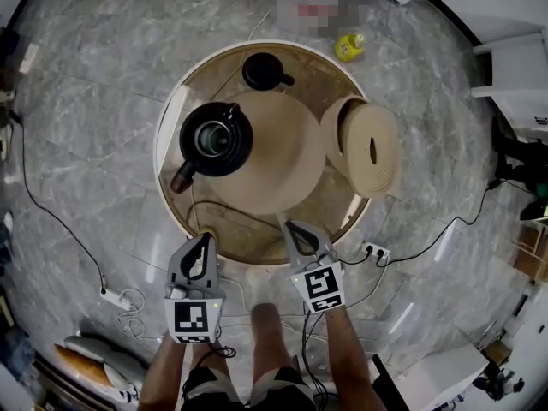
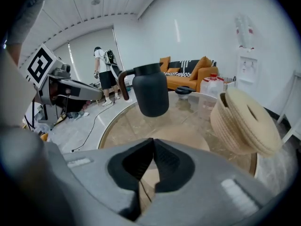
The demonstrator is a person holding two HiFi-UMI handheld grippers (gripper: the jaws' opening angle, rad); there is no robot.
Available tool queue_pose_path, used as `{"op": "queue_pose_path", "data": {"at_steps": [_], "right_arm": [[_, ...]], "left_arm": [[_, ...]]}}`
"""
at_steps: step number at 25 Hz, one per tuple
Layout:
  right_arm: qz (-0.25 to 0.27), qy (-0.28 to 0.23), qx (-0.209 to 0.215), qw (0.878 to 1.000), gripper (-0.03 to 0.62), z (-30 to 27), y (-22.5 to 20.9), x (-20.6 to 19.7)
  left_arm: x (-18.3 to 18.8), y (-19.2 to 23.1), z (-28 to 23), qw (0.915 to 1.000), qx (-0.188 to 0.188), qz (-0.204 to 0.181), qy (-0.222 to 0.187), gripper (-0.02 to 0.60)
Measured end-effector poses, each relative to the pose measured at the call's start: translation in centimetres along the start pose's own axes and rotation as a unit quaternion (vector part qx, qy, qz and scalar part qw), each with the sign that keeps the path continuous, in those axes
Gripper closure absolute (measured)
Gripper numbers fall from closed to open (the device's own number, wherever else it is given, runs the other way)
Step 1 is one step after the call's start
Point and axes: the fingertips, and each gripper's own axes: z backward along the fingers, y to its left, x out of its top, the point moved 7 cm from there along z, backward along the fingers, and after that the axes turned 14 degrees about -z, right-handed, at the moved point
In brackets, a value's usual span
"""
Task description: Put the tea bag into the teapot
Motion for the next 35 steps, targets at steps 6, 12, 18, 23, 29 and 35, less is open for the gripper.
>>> {"op": "queue_pose_path", "data": {"at_steps": [6, 12, 18, 23, 29, 35], "right_arm": [[-0.009, -0.054, 0.007, 0.998, 0.592, 3.4, 2.2, 6.0], [0.006, -0.094, -0.006, 0.996, 0.592, 6.4, 4.5, 11.9], [0.024, -0.128, -0.006, 0.991, 0.592, 8.2, 7.1, 17.1], [0.021, -0.146, 0.003, 0.989, 0.592, 8.3, 8.7, 20.9], [0.030, -0.165, 0.012, 0.986, 0.592, 6.7, 9.9, 24.6], [0.032, -0.178, 0.019, 0.983, 0.592, 3.6, 10.4, 25.7]], "left_arm": [[3.6, 2.4, 2.7, 0.9997, 0.014, -0.009, -0.020, 0.565], [7.7, 5.4, 5.3, 0.9985, 0.032, -0.019, -0.042, 0.565], [11.4, 8.1, 7.4, 0.9965, 0.046, -0.027, -0.063, 0.565], [13.8, 10.0, 8.1, 0.9949, 0.055, -0.031, -0.079, 0.565], [15.7, 12.4, 7.5, 0.9924, 0.061, -0.039, -0.099, 0.565], [16.0, 14.1, 6.2, 0.9916, 0.061, -0.040, -0.107, 0.565]]}}
